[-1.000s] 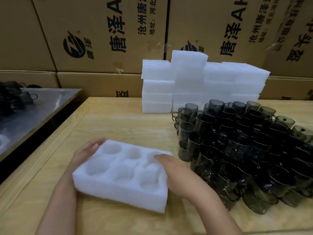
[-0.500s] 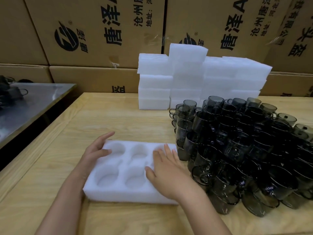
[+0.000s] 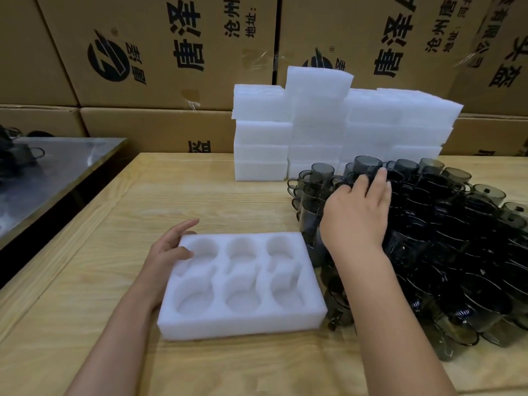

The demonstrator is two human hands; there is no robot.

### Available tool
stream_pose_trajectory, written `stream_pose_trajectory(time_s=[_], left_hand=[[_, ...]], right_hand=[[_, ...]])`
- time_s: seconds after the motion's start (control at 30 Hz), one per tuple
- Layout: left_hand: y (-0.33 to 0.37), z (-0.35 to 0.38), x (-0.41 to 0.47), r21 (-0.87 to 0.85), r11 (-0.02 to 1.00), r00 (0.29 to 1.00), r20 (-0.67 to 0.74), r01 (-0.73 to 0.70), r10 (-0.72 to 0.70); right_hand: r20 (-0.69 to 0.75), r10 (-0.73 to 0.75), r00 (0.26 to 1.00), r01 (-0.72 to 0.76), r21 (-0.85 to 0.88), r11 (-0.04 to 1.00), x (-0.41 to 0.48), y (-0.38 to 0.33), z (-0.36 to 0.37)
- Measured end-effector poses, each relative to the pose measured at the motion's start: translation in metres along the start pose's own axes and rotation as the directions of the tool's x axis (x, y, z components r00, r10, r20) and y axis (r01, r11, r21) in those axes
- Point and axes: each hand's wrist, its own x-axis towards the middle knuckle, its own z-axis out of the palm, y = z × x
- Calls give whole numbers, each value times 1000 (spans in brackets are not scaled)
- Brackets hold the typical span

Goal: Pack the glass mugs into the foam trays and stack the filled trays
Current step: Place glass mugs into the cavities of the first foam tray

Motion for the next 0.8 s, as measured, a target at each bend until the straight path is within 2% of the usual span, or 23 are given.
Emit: stream_pose_trajectory(time_s=[0.2,0.3,0.4,0.5,0.6,0.8], left_hand=[[1,1,-2,1,1000,1000,5,-3,3],[0,1,-2,11,1000,1000,-3,-18,18],[0,2,-2,41,999,998,-42,-34,36],[2,3,-4,33,999,997,-72,-37,39],[4,4,-5,39,998,995,-92,-43,46],[9,-2,-6,66,996,989,-131,-54,62]], right_hand=[[33,0,999,1,-26,1000,7,-1,-4],[-17,-91,996,91,43,995,5,-2,-7],[-118,-228,967,253,294,922,-3,-5,-12],[-154,-290,945,323,601,731,-14,-13,-18],[-51,-351,935,281,710,645,-23,-20,-13],[145,-319,937,97,768,633,-23,-27,11]])
